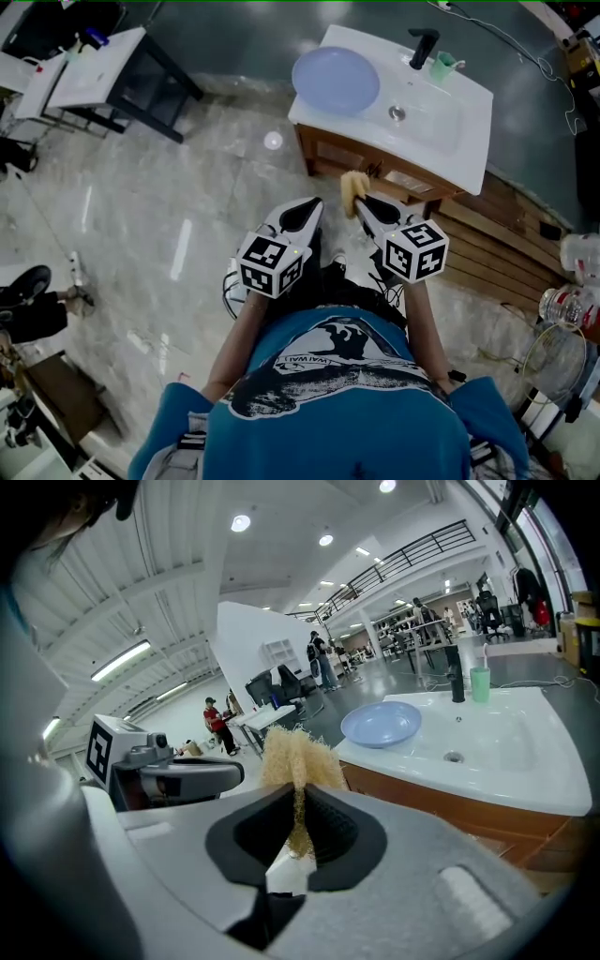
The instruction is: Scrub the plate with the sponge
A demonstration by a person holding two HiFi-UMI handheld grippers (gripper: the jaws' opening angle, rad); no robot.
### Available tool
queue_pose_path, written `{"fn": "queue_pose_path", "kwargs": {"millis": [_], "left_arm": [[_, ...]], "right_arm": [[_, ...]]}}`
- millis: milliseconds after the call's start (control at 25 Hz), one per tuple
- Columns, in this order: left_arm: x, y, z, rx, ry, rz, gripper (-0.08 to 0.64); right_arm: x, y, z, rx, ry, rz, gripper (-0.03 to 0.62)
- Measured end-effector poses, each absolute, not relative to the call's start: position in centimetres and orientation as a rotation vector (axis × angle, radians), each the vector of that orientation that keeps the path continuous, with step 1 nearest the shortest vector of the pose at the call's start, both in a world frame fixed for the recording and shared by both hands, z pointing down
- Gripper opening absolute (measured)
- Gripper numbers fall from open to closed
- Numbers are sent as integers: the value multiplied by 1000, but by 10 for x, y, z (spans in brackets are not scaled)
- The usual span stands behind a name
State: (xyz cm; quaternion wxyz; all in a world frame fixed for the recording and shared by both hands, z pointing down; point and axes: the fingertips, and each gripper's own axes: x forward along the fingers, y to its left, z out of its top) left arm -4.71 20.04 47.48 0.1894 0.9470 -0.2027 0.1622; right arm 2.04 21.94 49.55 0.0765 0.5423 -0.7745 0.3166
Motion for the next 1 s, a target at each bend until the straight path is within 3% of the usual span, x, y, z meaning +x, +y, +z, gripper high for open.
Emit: {"fn": "queue_pose_path", "kwargs": {"millis": [1000], "left_arm": [[-49,255,479,2696,-511,501,12]], "right_arm": [[3,260,497,1586,-2346,890,29]]}}
